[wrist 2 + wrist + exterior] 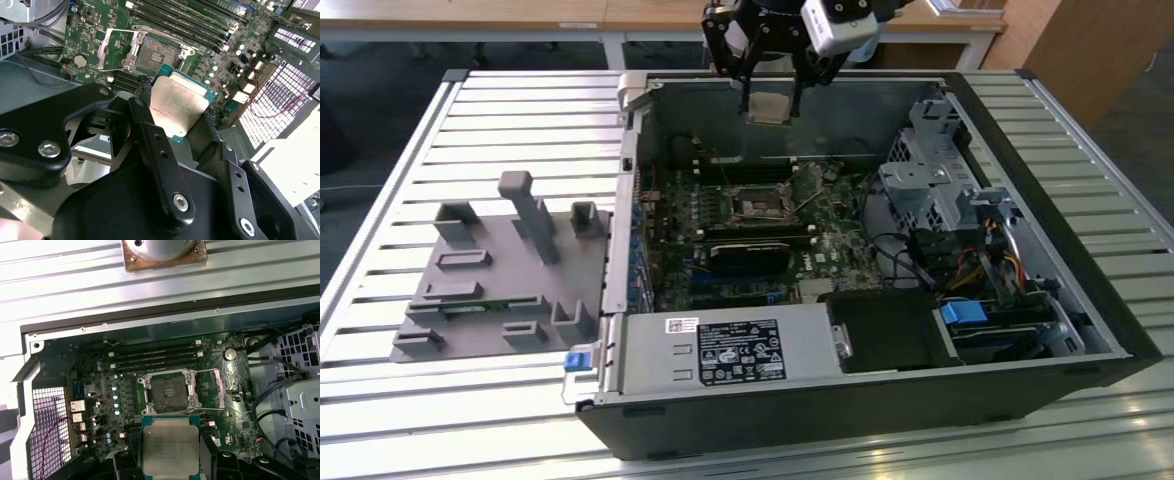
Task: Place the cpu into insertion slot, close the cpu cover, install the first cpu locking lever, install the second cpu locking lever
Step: 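Place the cpu into insertion slot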
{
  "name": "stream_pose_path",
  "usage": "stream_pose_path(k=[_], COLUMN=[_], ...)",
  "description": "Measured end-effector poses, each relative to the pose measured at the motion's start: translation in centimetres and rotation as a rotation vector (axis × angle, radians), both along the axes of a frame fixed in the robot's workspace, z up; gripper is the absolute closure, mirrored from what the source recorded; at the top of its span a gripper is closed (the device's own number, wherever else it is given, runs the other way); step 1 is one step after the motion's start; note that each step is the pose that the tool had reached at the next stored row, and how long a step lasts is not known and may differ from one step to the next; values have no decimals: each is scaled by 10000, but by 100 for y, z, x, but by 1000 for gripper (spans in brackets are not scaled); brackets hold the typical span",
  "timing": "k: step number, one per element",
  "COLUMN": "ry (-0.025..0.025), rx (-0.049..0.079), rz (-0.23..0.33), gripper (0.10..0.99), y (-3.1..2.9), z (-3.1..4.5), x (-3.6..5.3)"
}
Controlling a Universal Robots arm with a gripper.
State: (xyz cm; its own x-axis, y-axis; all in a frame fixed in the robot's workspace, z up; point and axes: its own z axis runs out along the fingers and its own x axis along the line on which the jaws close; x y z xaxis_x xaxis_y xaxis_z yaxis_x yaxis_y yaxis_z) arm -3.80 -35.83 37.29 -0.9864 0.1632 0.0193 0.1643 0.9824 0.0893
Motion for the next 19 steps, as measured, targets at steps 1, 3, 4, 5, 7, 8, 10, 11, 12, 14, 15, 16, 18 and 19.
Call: stream_pose_path(k=[1, 3, 4, 5, 7, 8, 10, 11, 12, 14, 15, 16, 18, 19], ry=[0, 0, 0, 0, 0, 0, 0, 0, 0, 0, 0, 0, 0, 0], rx=[0, 0, 0, 0, 0, 0, 0, 0, 0, 0, 0, 0, 0, 0], rz=[-33, -114, -156, -194, -262, -297, -366, -401, -436, -519, -559, -596, -665, -697], gripper=[545, 545, 545, 545, 545, 545, 545, 545, 545, 545, 545, 545, 545, 545], y=[0, 0, 0, 0, 0, 0, 0, 0, 0, 0, 0, 0, 0, 0], z=[0, -1, -1, -1, -1, -1, -1, -1, -1, -1, -1, -1, -2, -2], x=[0, 0, 0, 0, 0, 0, 0, 0, 0, 0, 0, 0, -1, 0])
